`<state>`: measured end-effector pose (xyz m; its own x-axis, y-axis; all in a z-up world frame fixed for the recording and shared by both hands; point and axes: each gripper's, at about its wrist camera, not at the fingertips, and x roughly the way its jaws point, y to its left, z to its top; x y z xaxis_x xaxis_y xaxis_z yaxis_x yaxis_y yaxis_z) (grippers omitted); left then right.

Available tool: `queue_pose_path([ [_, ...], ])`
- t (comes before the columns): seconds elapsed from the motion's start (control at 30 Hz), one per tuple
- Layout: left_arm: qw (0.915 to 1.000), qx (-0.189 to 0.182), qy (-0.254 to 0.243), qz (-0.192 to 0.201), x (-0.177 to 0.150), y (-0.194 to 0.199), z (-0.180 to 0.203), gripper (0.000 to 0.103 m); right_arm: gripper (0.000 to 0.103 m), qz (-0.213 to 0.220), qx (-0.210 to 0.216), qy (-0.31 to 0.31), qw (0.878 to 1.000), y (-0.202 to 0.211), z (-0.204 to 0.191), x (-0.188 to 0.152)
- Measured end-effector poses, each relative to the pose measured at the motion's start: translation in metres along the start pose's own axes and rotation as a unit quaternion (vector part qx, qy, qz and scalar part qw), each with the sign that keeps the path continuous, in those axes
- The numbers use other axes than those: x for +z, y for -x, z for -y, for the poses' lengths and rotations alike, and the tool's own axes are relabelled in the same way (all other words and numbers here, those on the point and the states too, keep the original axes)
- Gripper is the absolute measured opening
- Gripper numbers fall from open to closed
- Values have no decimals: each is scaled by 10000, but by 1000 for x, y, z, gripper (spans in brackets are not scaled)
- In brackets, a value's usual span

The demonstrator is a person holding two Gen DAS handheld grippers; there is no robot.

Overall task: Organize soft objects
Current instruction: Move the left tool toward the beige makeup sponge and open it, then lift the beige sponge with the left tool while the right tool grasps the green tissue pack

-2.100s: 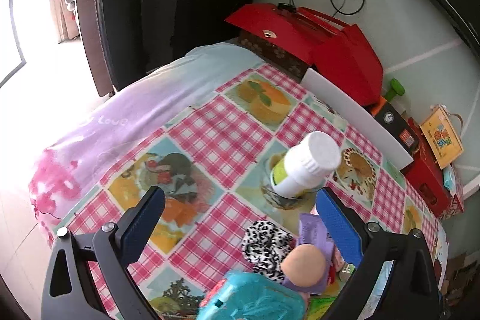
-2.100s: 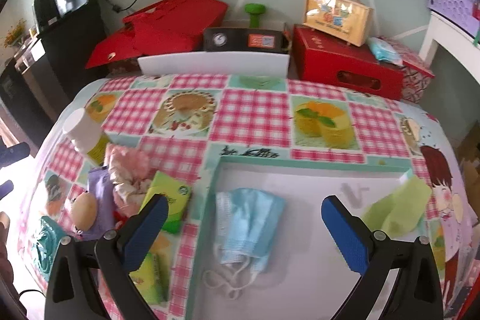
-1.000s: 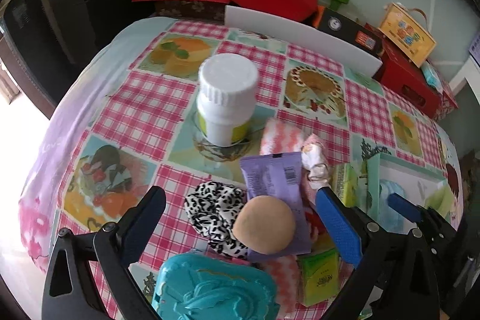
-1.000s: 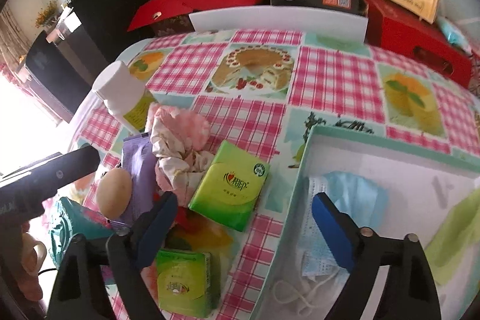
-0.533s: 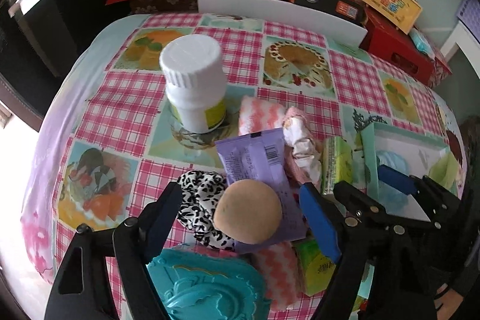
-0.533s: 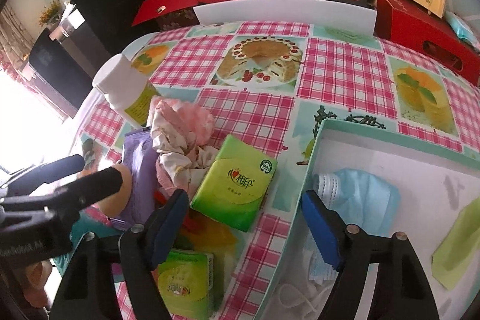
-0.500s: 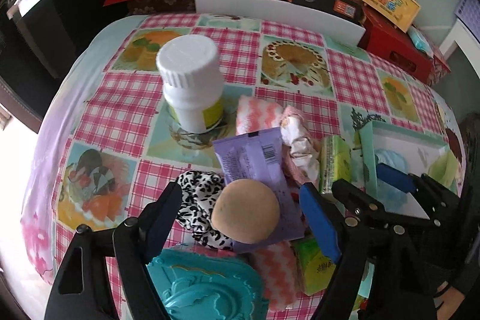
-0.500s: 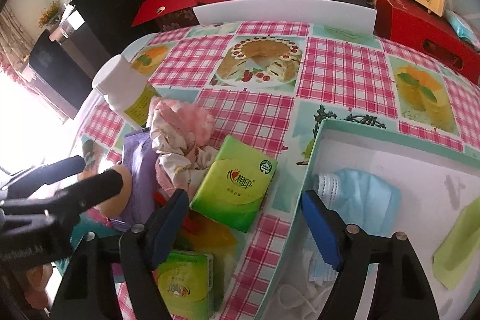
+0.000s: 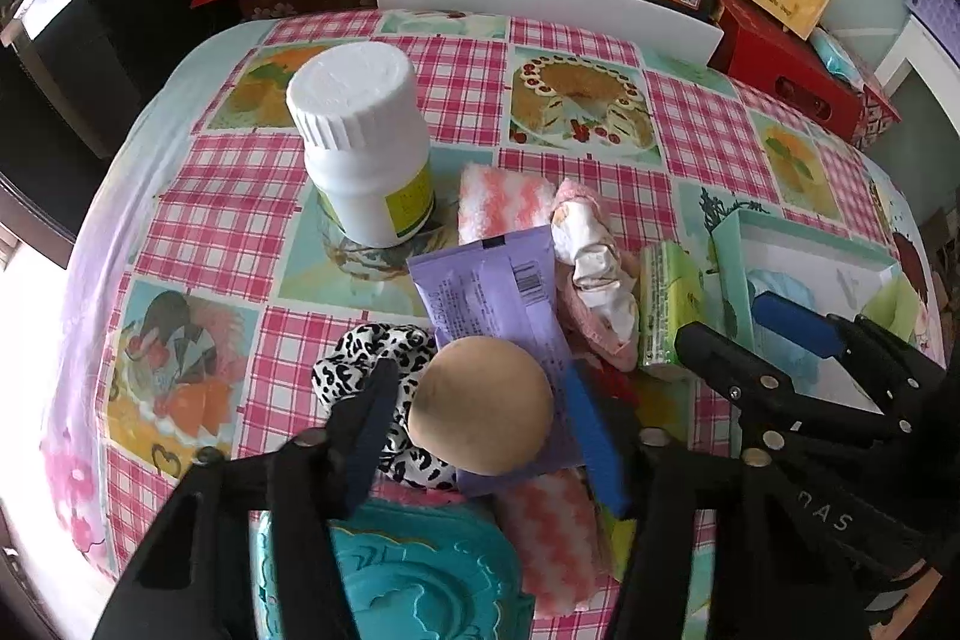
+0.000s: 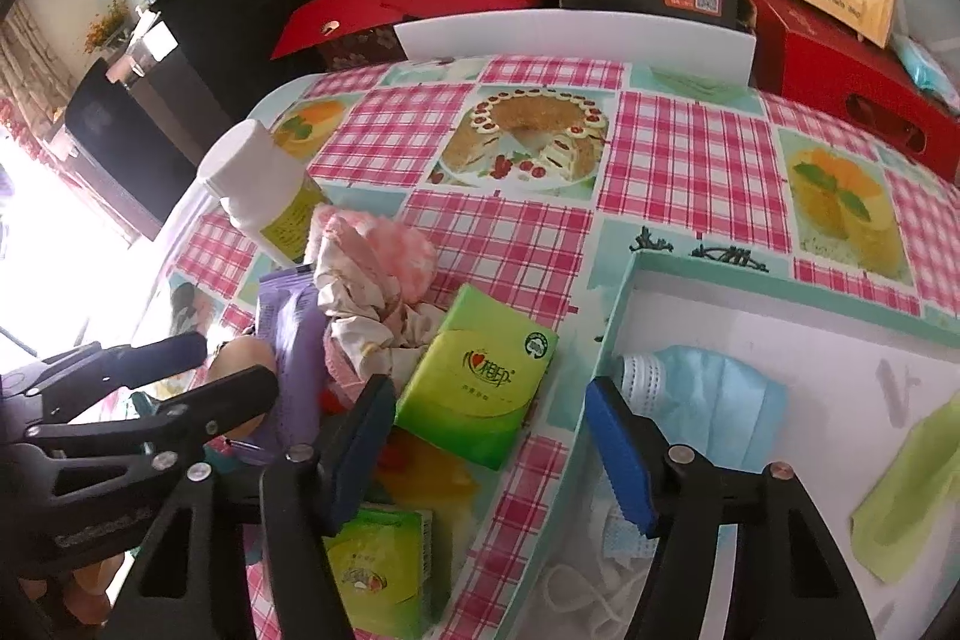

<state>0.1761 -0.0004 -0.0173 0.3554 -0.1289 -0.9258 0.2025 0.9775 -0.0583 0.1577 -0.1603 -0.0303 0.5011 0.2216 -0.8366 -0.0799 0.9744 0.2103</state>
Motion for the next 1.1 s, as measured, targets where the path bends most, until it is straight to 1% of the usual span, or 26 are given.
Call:
queue_pose_path([
  [0.07,10000,17,-17,-28,-1,-1,0,54,69,38,11,37,10000,2,-2,0],
  [0.13,10000,26,-35,-30,-1,-1,1,50,69,63,54,75,9999,3,-4,1],
  [0.33,10000,1,-10,-1,-2,0,0,49,67,44,185,143,9997,2,-8,0],
  [0.57,9996,-26,245,140,-1,6,-10,48,67,-28,377,269,9989,-2,-15,-3],
  [0.73,9990,-56,383,212,0,8,-14,48,67,-165,519,317,9980,-8,-20,-6],
  [0.8,9990,-69,390,224,-1,9,-14,48,67,-242,522,306,9979,-13,-20,-7],
  [0.93,9989,-76,410,232,0,9,-14,48,66,-428,383,180,9982,-22,-13,-10],
  [1.1,9987,-77,456,236,-2,9,-16,48,65,-425,339,79,9985,-21,-6,-9],
])
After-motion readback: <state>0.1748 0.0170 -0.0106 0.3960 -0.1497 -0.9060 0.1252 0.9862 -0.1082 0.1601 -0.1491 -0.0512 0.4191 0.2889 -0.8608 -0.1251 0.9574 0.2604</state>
